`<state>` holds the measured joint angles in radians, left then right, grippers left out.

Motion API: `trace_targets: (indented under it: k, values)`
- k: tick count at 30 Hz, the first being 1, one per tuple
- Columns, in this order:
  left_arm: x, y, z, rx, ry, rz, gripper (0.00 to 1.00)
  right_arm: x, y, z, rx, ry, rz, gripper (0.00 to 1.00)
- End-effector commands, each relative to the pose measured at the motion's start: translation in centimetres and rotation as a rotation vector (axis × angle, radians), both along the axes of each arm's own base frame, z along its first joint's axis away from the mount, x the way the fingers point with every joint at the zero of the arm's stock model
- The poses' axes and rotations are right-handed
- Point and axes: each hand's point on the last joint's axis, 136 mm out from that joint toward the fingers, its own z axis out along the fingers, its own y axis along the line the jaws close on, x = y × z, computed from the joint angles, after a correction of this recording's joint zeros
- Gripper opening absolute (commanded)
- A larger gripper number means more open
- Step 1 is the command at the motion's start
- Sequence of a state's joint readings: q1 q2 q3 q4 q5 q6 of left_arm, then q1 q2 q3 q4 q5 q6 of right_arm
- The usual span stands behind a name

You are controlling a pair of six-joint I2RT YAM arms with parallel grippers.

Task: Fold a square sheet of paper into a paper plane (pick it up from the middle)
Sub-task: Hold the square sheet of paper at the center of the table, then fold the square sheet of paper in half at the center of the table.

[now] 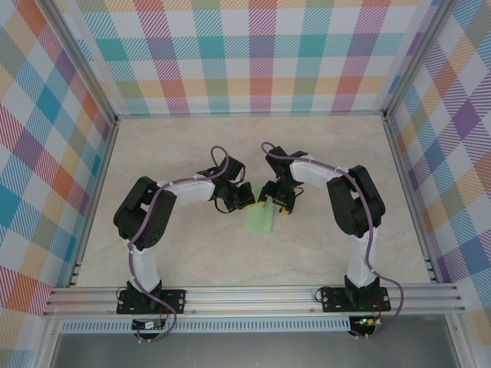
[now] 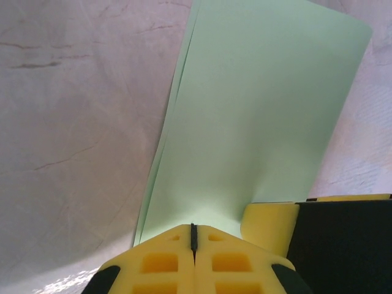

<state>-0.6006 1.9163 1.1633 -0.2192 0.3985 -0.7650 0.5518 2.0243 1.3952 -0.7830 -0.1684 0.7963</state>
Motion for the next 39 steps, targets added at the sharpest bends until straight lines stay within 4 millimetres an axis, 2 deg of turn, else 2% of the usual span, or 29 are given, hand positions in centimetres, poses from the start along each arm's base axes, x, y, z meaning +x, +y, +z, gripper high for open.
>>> trace_targets:
  k: [1,11,17,19,22,27,29,30,34,36,39]
  values:
    - [-0.1,-0.2,-0.7,0.025,0.010,-0.012,0.00,-2.6,-1.2,-5.3,-0.076,0.109,0.013,0.71]
    - [-0.2,-0.1,-1.7,0.036,0.030,-0.011,0.00,-2.7,-1.1,-5.4,-0.074,0.116,0.010,0.71]
    - [-0.8,0.9,-3.1,0.088,0.058,0.000,0.00,-2.4,-0.8,-4.9,-0.056,0.099,0.015,0.72]
    - [-1.2,1.1,-3.4,0.093,0.065,-0.001,0.00,-1.8,-0.4,-3.8,-0.032,0.068,0.021,0.72]
    - [-1.6,1.4,-3.9,0.102,0.073,0.000,0.00,-0.2,0.1,-0.9,0.029,-0.019,0.017,0.73]
    - [-1.8,1.7,-4.2,0.113,0.074,-0.002,0.00,2.1,-0.6,4.7,0.168,-0.204,-0.043,0.80]
    - [-1.8,1.7,-4.2,0.113,0.074,-0.003,0.00,2.4,-1.0,6.0,0.243,-0.258,-0.071,0.78]
    - [-1.7,1.6,-4.1,0.111,0.073,-0.004,0.00,2.5,-0.6,6.7,0.305,-0.287,-0.069,0.73]
    - [-1.8,1.6,-4.1,0.112,0.072,-0.010,0.00,2.2,2.2,7.9,0.535,-0.311,-0.033,0.33]
    - [-1.9,1.7,-4.1,0.115,0.071,-0.013,0.00,2.0,3.5,7.9,0.621,-0.307,-0.020,0.22]
    - [-1.9,1.8,-4.2,0.116,0.069,-0.015,0.00,1.9,3.7,6.7,0.630,-0.289,-0.030,0.10]
